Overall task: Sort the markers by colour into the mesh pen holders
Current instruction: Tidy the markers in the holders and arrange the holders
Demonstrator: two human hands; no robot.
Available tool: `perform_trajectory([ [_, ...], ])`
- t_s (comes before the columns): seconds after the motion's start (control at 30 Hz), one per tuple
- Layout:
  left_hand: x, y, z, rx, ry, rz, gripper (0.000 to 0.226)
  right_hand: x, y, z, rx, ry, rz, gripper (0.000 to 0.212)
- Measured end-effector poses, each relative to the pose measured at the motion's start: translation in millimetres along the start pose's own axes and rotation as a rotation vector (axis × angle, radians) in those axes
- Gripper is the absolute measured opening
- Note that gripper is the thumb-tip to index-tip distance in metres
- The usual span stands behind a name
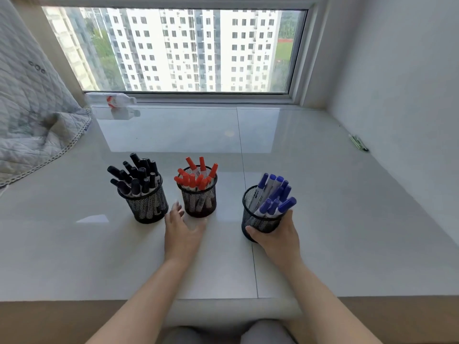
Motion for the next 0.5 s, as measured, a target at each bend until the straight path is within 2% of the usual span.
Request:
perform_trajectory([
  [0.13, -33.3, 1.9, -4.9, -0.084, 0.068, 0.046, 0.068, -25.4, 12.2, 4.5, 0.002, 0.003, 0.084, 0.064],
  [0.3, -62.7, 1.7, -29.1, -0.127, 0.211, 0.100, 0.037, -45.8, 24.1, 9.4, 0.010, -0.016, 0.104, 0.069],
  [0.5, -79.8, -4.1, -72.0, -0.115, 0.402, 0.122, 0.024, -54.6, 26.8, 17.2, 0.078, -0.080, 0.200, 0.071],
])
Point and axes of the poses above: each hand's wrist, its own x-axis towards the middle knuckle, its own y-axis out of the palm, z = x × y, the point moved 5 cm from there along x, towards the middle knuckle, and after that the axes turned 9 degrees about z, right-handed, at the moved point
